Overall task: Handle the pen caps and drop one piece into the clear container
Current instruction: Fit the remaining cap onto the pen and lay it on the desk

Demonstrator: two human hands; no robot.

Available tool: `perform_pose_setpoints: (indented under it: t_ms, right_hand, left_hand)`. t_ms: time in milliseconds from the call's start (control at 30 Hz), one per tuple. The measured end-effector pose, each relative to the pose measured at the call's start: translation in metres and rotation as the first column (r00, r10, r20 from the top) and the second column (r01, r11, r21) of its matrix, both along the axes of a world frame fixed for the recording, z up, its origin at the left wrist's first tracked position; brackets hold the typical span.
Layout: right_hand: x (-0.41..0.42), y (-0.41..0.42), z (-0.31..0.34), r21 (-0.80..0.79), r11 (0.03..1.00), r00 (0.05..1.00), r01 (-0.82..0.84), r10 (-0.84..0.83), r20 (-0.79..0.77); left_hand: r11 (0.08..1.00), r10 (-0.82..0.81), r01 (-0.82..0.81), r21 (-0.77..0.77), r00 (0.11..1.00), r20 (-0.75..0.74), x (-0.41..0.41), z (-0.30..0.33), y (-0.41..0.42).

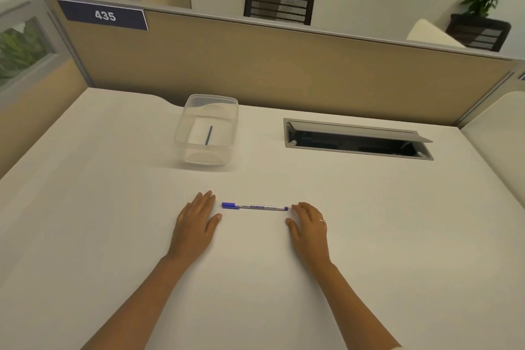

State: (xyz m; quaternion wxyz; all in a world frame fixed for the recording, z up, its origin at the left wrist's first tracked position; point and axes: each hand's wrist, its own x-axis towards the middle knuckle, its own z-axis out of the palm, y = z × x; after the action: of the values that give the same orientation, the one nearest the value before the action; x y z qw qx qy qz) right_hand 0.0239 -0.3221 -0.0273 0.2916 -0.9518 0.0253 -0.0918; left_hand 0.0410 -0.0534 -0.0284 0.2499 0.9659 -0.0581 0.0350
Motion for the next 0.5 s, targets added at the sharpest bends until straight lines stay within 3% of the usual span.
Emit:
perform_pose_setpoints:
  t_ms: [200, 500]
  right_hand:
    - [-0.03, -0.006, -0.014, -0.279, 0.96, 0.984, -0.026, -0.024, -0.175]
    - [-0.05, -0.01, -0.018, -0.313, 0.945, 0.966, -0.099, 0.016, -0.258]
  left_hand:
    - [0.983, -0.031, 0.042, 0.181, 0.998, -0.063, -0.034, 0.0, 0.0]
    - [0.968, -0.039, 0.062, 0.245, 0.995, -0.096, -0.057, 0.006, -0.001]
